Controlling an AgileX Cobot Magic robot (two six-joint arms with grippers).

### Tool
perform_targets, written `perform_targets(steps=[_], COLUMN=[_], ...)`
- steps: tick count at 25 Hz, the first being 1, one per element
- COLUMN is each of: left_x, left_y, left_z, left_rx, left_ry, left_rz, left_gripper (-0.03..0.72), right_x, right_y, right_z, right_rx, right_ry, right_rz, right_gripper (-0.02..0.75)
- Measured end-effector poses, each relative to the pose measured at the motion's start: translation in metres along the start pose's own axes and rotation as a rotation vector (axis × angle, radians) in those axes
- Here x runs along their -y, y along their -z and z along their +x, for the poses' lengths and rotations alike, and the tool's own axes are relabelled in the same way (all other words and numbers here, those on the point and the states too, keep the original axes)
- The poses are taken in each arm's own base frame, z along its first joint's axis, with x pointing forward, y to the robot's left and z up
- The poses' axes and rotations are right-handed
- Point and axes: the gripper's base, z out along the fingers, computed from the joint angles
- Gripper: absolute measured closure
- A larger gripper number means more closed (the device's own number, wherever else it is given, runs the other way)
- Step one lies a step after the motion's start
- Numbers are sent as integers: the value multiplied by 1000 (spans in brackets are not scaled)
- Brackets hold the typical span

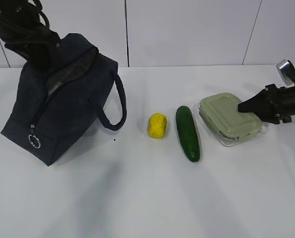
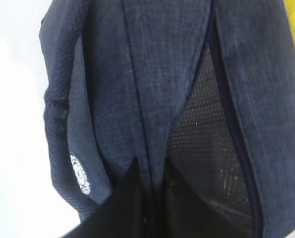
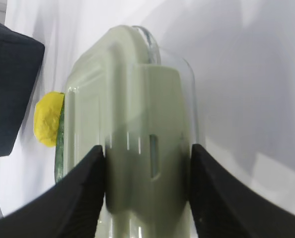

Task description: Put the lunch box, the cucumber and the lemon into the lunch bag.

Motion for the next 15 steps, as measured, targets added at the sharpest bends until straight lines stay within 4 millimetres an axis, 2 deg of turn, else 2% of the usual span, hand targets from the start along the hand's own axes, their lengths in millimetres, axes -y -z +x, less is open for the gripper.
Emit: perform_targets(steps=[11, 15], left_x=[-1, -1], left_y=[-1, -1], left_z=[0, 0], left_rx=[-4, -5], left_ry=[-5, -5], left_rz=[-12, -14], left_gripper=[680, 680], right_x=[-14, -21], right_y=[8, 0], right_z=[-11, -12], right_rx=[76, 70], right_ry=[1, 6], right_rz=[-19, -31], right_gripper=[351, 351])
